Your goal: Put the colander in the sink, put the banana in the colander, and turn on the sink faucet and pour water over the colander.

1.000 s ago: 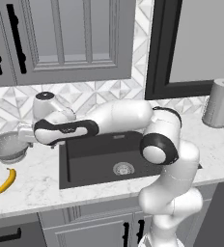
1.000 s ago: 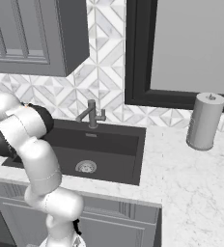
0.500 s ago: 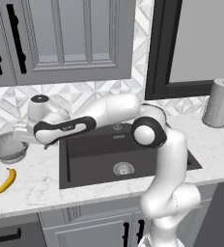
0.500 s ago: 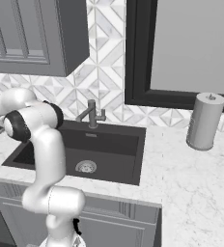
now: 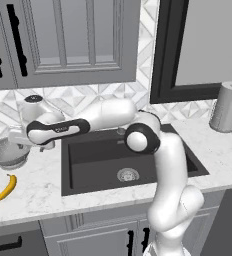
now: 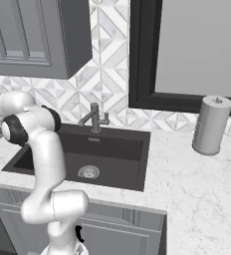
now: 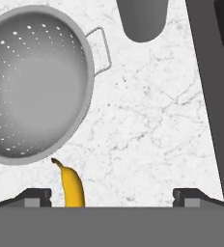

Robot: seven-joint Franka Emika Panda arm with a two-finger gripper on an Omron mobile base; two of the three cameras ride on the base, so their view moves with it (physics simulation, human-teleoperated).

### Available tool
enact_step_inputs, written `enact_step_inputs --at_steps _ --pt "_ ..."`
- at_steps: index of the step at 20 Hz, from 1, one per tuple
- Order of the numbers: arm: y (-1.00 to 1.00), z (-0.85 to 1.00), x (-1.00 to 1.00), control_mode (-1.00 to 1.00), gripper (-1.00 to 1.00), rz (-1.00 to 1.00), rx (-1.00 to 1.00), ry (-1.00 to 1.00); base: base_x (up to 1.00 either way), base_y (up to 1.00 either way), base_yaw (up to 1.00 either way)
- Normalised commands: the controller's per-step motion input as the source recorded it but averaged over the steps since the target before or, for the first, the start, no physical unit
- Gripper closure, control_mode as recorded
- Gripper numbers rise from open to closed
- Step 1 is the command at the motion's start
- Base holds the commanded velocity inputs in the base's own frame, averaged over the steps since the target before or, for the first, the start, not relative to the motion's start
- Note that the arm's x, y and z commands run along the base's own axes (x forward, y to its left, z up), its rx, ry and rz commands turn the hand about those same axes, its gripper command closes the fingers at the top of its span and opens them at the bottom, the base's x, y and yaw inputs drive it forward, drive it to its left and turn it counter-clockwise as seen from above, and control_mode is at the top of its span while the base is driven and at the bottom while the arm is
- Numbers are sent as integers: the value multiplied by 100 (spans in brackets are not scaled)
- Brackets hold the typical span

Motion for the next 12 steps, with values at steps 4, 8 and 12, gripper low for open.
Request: enact_step_inputs --at_steps 4,8,12 --pt "0 -36 8 -100 -100 -2 0 5 0 0 0" --pt "0 -42 18 -100 -100 0 2 2 0 0 0" --pt "2 -27 24 -100 -100 0 5 0 0 0 0"
